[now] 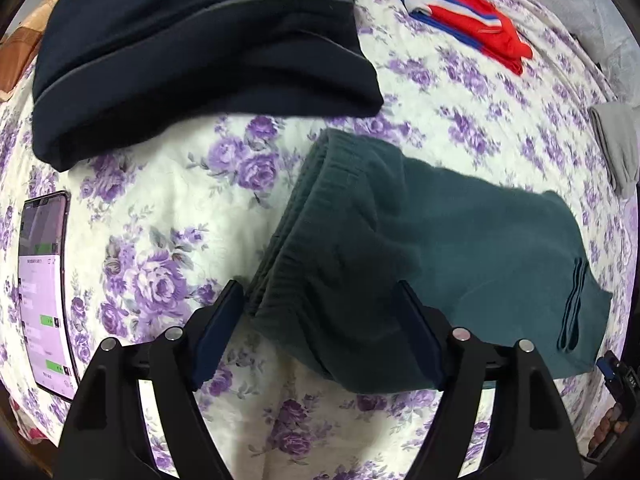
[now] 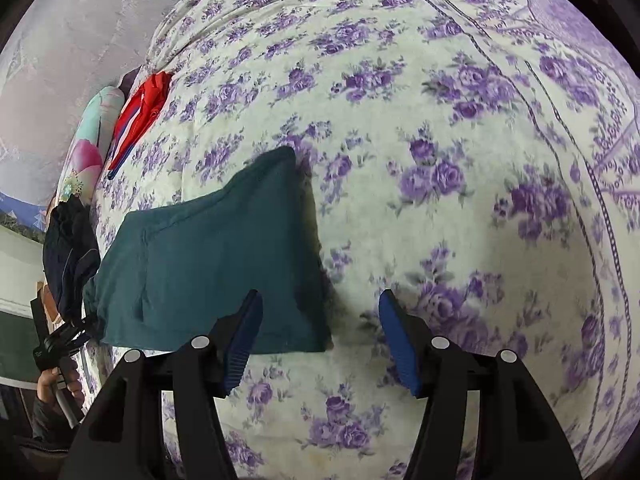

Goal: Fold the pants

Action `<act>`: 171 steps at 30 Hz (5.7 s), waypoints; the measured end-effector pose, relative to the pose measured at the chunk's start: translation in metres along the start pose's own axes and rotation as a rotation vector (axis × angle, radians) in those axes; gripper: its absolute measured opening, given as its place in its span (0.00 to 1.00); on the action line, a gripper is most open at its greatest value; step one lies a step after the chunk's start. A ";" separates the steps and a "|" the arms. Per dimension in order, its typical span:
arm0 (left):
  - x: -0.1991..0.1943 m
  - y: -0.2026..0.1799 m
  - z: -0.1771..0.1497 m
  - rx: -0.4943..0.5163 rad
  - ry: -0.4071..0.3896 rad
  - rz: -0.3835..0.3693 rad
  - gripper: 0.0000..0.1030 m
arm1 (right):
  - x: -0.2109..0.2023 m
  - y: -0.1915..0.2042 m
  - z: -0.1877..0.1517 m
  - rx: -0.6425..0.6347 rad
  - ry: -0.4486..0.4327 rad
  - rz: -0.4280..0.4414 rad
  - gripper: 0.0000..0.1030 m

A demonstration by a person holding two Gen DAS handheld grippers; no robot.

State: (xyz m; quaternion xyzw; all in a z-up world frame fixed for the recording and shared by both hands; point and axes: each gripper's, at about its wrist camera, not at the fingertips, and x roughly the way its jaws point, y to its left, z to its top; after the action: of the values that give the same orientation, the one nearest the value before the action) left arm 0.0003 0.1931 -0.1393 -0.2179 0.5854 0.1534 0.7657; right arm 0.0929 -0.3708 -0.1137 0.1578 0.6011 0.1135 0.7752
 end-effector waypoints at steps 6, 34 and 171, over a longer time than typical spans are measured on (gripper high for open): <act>0.016 -0.004 0.001 0.036 0.023 -0.015 0.59 | 0.005 0.006 -0.006 0.012 0.005 0.010 0.60; -0.023 -0.199 -0.036 0.374 0.084 -0.380 0.66 | -0.008 0.023 -0.001 -0.015 -0.034 0.100 0.67; 0.060 -0.279 -0.021 0.526 0.331 -0.165 0.95 | 0.041 0.036 0.016 -0.051 0.007 0.009 0.81</act>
State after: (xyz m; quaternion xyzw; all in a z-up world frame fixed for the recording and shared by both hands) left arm 0.1356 -0.0588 -0.1587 -0.0811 0.7021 -0.1033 0.6998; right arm 0.1197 -0.3245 -0.1334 0.1402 0.5999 0.1328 0.7764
